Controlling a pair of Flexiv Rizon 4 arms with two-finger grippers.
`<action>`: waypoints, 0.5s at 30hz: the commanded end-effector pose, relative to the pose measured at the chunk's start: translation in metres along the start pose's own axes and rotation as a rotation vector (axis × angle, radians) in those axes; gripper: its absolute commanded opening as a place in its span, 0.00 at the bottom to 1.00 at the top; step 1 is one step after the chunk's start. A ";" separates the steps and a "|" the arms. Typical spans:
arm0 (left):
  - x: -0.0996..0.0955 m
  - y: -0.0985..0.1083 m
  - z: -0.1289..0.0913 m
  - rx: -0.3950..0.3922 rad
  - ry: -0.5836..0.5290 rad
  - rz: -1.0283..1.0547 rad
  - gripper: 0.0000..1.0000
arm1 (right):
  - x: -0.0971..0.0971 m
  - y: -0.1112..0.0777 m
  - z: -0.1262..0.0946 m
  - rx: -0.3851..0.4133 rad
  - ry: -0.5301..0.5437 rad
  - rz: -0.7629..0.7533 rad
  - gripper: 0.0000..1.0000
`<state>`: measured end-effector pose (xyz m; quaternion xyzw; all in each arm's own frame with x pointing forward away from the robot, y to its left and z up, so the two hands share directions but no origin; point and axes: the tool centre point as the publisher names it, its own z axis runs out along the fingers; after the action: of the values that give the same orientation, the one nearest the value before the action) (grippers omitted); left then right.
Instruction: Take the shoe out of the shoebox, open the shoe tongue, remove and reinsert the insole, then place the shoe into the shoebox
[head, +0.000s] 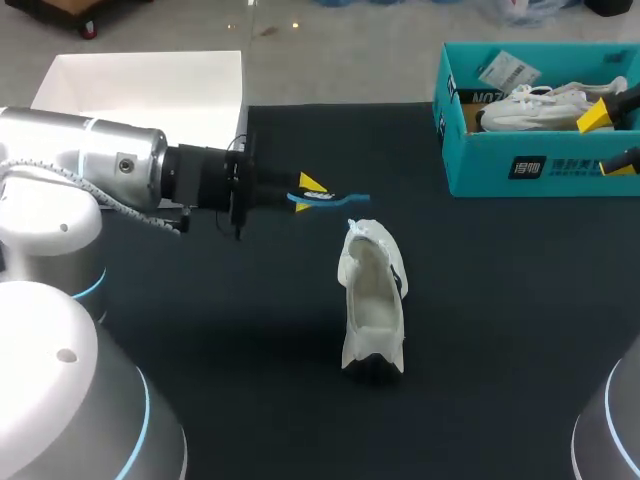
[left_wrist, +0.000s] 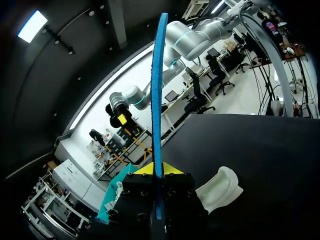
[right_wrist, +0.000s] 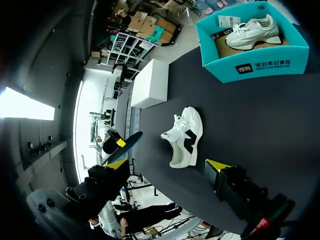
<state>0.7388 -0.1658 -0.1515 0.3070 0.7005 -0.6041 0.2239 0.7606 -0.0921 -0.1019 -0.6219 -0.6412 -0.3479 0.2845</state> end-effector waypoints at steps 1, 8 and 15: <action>0.012 0.005 0.006 0.001 0.018 -0.017 0.00 | 0.000 0.000 0.000 0.000 -0.003 0.002 1.00; 0.041 0.004 0.019 0.009 0.058 -0.021 0.00 | 0.000 0.000 0.000 0.000 -0.003 0.002 1.00; 0.074 0.005 0.039 0.044 0.105 -0.066 0.00 | 0.000 0.000 0.000 0.000 -0.003 0.002 1.00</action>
<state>0.6895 -0.1836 -0.2012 0.3201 0.7073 -0.6093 0.1614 0.7605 -0.0925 -0.1015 -0.6219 -0.6413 -0.3478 0.2845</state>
